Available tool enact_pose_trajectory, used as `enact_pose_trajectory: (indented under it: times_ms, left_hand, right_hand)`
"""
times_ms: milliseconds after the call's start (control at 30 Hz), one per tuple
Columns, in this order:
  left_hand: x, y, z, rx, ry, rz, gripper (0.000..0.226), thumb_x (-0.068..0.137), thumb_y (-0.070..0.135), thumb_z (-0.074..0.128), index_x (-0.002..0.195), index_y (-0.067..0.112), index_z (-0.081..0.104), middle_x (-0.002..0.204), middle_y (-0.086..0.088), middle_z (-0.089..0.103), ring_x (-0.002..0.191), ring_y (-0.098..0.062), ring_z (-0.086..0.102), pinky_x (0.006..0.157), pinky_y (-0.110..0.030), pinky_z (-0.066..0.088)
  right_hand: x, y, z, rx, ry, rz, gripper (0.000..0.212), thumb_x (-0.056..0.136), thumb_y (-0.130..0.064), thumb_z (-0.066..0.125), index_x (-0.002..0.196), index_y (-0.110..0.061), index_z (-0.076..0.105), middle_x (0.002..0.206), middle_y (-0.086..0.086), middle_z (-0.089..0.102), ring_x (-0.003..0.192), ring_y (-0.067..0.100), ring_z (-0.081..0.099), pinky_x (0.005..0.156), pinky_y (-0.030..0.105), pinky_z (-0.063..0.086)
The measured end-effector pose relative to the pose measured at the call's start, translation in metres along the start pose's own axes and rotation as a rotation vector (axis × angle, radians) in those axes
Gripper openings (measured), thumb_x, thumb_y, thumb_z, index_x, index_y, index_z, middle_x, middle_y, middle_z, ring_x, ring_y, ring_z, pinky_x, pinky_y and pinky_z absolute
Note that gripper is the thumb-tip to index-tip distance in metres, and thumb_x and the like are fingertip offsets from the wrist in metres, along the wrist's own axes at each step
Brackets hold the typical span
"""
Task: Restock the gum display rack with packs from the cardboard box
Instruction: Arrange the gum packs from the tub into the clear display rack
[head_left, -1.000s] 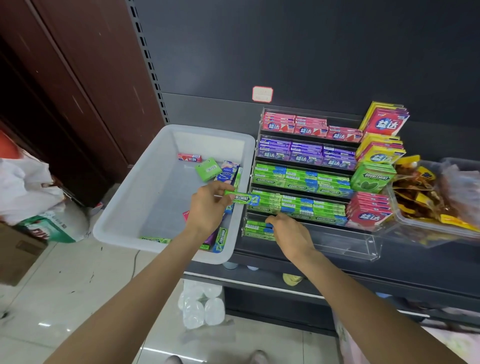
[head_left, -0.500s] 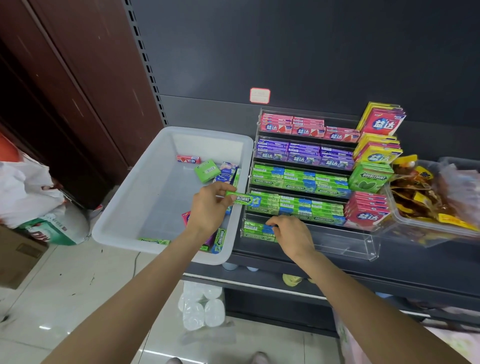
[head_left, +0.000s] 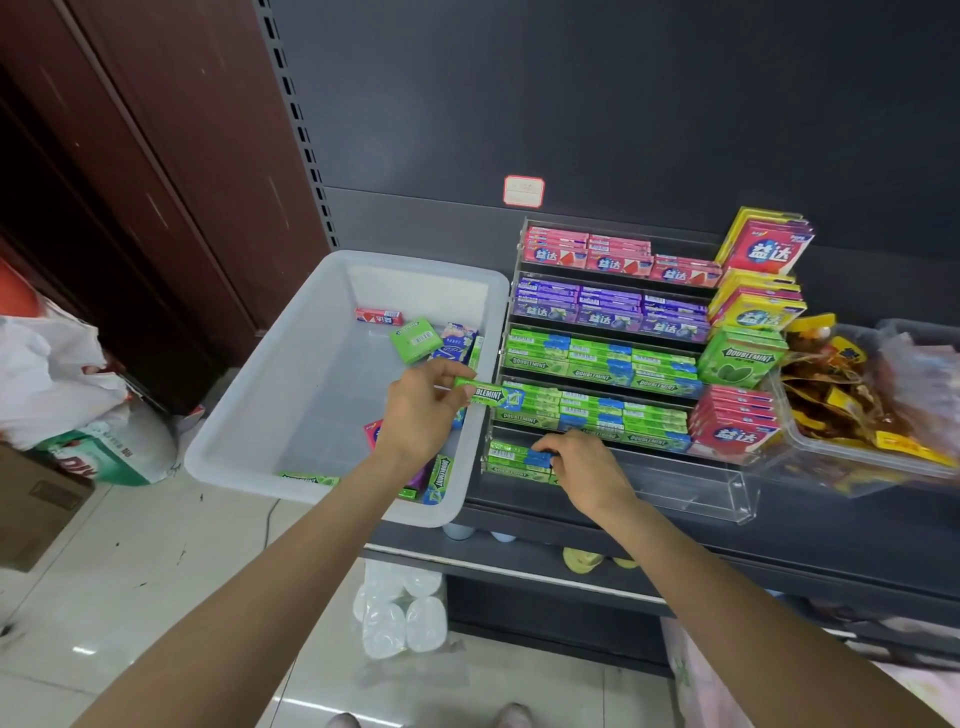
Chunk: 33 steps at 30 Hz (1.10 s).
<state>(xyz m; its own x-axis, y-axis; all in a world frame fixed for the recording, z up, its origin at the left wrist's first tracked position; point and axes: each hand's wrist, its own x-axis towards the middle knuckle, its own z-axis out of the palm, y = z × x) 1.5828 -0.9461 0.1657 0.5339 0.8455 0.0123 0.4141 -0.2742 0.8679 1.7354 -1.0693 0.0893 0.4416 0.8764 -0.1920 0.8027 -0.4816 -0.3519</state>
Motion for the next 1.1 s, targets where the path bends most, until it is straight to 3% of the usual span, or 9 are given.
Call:
enact_pose_trajectory:
  times_ms: [233,367,500,700,933,1100]
  left_hand:
    - [-0.002,0.001,0.005,-0.041,-0.022,-0.001,0.013,0.088,0.006,0.061,0.097,0.014,0.066,0.077,0.006,0.059,0.066,-0.002,0.059,0.053,-0.002,0.039]
    - [-0.003,0.000,0.010,-0.056,-0.035,0.017,0.012,0.088,0.009,0.062,0.094,0.019,0.065,0.085,-0.004,0.064,0.078,-0.017,0.065,0.061,-0.003,0.044]
    - [-0.003,0.000,0.015,-0.043,-0.045,0.029,0.012,0.088,0.011,0.063,0.093,0.021,0.065,0.088,-0.008,0.065,0.081,-0.023,0.066,0.068,-0.015,0.047]
    - [-0.005,0.002,0.018,-0.032,-0.047,0.032,0.011,0.088,0.010,0.063,0.094,0.018,0.065,0.079,0.001,0.060,0.078,-0.022,0.065,0.065,-0.010,0.045]
    - [-0.007,0.005,0.020,-0.022,-0.046,0.041,0.012,0.088,0.009,0.063,0.098,0.014,0.067,0.079,0.001,0.062,0.067,-0.004,0.060,0.062,-0.002,0.043]
    - [-0.008,0.006,0.022,-0.005,-0.057,0.040,0.014,0.088,0.011,0.062,0.101,0.014,0.067,0.086,-0.002,0.063,0.072,-0.009,0.061,0.060,-0.002,0.042]
  right_hand:
    - [-0.008,0.002,-0.005,-0.055,-0.013,-0.012,0.036,0.097,-0.014,0.046,0.129,-0.029,0.054,0.118,0.004,0.056,0.106,0.022,0.057,0.091,0.039,0.048]
    - [-0.012,0.008,-0.009,-0.014,-0.057,-0.009,0.037,0.097,-0.014,0.046,0.131,-0.028,0.051,0.115,0.003,0.052,0.105,0.021,0.056,0.091,0.041,0.047]
    - [-0.015,0.014,-0.012,0.061,-0.077,-0.026,0.037,0.097,-0.013,0.047,0.133,-0.019,0.049,0.121,0.007,0.052,0.107,0.022,0.055,0.091,0.033,0.046]
    - [-0.015,0.006,-0.006,0.069,-0.089,-0.033,0.041,0.095,-0.016,0.051,0.135,-0.014,0.045,0.128,0.007,0.048,0.117,0.022,0.050,0.099,0.035,0.042]
    - [-0.013,0.002,-0.004,0.102,-0.077,-0.023,0.042,0.095,-0.017,0.053,0.136,-0.014,0.044,0.128,0.008,0.043,0.112,0.022,0.052,0.098,0.031,0.041]
    - [-0.013,0.005,-0.006,0.111,-0.076,-0.029,0.042,0.094,-0.019,0.053,0.136,-0.014,0.045,0.128,0.009,0.043,0.113,0.022,0.051,0.099,0.030,0.039]
